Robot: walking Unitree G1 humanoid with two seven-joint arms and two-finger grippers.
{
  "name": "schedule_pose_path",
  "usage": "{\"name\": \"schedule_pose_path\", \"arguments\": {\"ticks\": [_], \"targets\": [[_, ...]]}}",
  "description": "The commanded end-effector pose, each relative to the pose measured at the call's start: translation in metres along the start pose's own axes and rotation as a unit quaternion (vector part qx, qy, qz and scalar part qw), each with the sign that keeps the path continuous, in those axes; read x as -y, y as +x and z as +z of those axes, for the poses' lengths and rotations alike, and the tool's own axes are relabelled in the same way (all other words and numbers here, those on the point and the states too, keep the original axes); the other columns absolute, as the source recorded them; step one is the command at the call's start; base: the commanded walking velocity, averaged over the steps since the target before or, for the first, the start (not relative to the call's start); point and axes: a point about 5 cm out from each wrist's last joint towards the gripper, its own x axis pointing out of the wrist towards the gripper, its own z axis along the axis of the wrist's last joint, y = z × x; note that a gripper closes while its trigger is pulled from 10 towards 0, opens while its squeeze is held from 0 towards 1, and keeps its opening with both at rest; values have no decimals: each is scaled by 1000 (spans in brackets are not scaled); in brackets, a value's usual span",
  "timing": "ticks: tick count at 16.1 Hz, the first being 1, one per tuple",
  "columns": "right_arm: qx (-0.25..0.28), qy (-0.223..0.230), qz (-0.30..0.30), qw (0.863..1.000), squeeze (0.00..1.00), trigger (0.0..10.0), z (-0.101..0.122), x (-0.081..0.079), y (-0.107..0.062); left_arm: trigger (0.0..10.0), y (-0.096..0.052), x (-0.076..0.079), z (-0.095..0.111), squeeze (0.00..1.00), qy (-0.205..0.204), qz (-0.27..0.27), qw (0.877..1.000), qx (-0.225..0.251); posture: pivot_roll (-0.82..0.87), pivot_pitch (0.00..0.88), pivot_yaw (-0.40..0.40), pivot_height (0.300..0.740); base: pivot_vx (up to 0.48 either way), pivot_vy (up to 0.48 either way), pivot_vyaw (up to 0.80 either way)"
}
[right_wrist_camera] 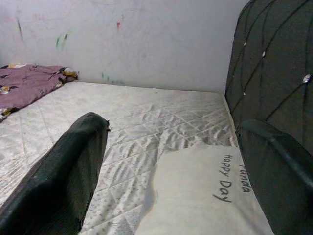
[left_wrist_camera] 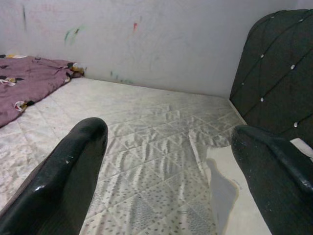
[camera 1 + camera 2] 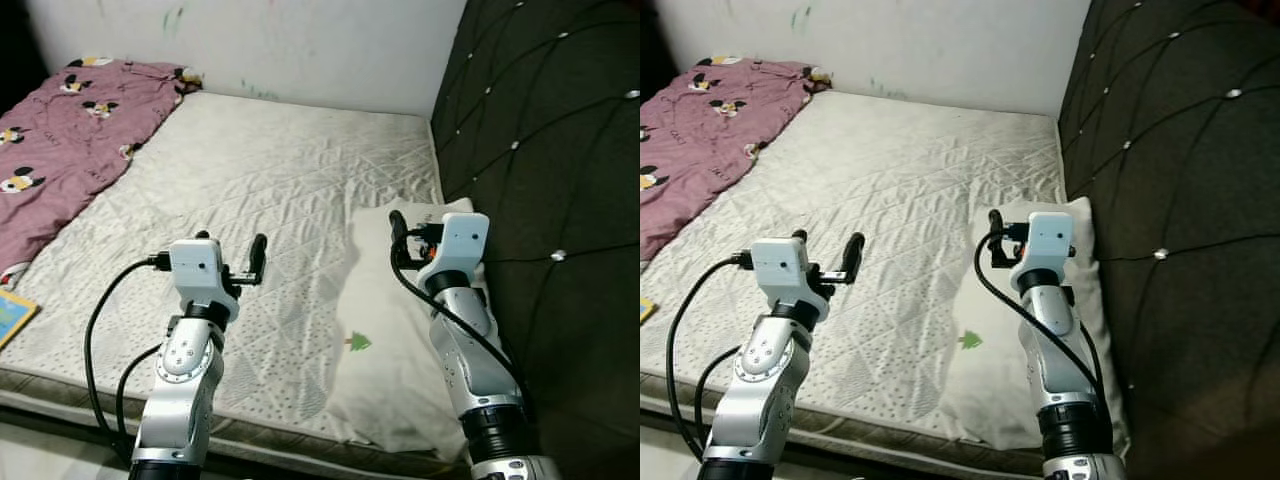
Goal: Clean up the room
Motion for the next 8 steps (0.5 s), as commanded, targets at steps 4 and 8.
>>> {"name": "schedule_pose_path", "arguments": {"ticks": [4,8], "targets": [[0,-6,0,1000,0,10000,1,1,3,10000,3,2,0,0,1,-4,1000,0,-24,0,-15,740,0,360,0],[-10,5,0,1000,0,10000,-2,0,2,10000,3,2,0,0,0,-4,1000,1,-25,0,-16,740,0,386,-200]]}}
